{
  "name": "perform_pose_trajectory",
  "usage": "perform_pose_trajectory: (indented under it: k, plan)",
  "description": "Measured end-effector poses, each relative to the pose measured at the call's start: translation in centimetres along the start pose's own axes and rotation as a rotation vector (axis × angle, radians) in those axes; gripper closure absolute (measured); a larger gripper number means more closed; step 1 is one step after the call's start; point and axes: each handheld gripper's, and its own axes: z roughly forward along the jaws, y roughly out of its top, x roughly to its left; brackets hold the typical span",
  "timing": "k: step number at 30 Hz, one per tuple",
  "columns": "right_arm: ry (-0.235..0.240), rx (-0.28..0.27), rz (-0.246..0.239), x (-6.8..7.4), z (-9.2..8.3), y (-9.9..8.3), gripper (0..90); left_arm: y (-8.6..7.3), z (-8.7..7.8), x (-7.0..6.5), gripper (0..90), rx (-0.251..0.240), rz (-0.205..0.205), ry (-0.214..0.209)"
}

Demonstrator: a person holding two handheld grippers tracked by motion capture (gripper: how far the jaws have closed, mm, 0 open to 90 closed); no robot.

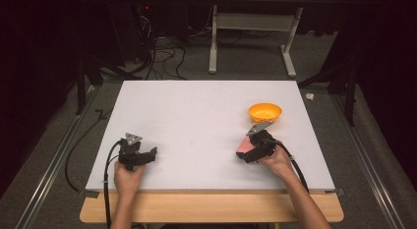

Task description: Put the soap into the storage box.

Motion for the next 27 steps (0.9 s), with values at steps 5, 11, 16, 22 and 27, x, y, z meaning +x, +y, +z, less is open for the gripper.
perform_pose_trajectory:
  k: [5,11,16,22,27]
  plan:
    - [-0.002,0.029,0.01,0.0,0.6,-0.4,12.0,0.0,0.0,0.0,22.5,0.0,0.0,0.0]
    - [0.0,0.028,-0.001,0.0,0.6,-0.6,13.3,0.0,0.0,0.0,22.5,0.0,0.0,0.0]
    - [-0.004,0.024,0.001,0.1,0.6,-0.7,13.6,0.0,0.0,0.0,22.5,0.0,0.0,0.001]
    - [-0.002,0.012,0.006,0.2,0.3,-0.7,13.7,0.0,0.0,0.0,22.5,-0.001,0.0,0.001]
    - [0.002,-0.011,0.021,0.0,-0.3,-0.8,13.7,0.0,0.0,0.0,22.5,-0.001,0.0,0.002]
